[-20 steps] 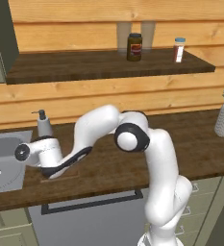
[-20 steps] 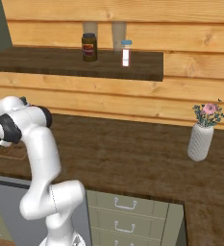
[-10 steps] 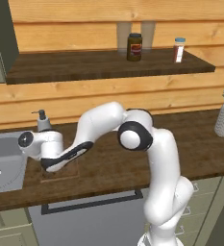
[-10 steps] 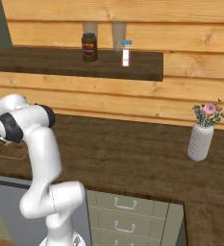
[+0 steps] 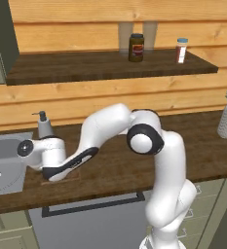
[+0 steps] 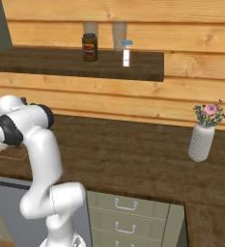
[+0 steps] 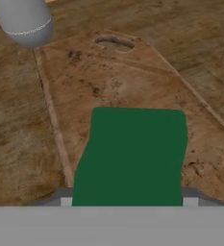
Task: Pick up the sponge from the counter and clean the cutting board by briefly scrubbing or pressing down on the cutting board. Once finished, release the sponge.
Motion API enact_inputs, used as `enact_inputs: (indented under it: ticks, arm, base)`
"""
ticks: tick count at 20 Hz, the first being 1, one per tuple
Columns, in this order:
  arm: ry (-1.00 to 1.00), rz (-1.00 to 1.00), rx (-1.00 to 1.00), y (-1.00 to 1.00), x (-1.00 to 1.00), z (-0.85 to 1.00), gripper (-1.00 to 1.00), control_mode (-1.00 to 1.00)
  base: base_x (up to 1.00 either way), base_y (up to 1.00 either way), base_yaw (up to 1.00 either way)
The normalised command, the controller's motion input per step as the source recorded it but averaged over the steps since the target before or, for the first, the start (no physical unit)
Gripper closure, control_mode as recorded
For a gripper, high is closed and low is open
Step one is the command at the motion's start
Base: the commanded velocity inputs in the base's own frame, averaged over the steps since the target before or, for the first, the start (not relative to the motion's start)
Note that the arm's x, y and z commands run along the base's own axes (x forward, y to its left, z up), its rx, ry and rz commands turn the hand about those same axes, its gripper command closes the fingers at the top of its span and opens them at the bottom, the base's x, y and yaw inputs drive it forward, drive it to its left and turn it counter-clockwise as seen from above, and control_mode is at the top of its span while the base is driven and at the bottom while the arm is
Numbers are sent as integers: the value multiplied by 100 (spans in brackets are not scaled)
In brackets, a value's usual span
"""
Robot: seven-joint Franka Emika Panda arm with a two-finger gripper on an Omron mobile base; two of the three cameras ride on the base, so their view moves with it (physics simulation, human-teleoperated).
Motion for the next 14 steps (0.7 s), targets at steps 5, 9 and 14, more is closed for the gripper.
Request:
enact_inputs:
  ticks: [5, 9, 14]
  arm:
    - [0, 2, 21, -2, -61, -9, 100, -100]
    - [5, 3, 3, -29, -14, -45, 100, -100]
    - [12, 3, 5, -47, 8, -31, 100, -100]
  base:
    - [0, 0, 0]
    - [0, 0, 0]
    - [0, 0, 0]
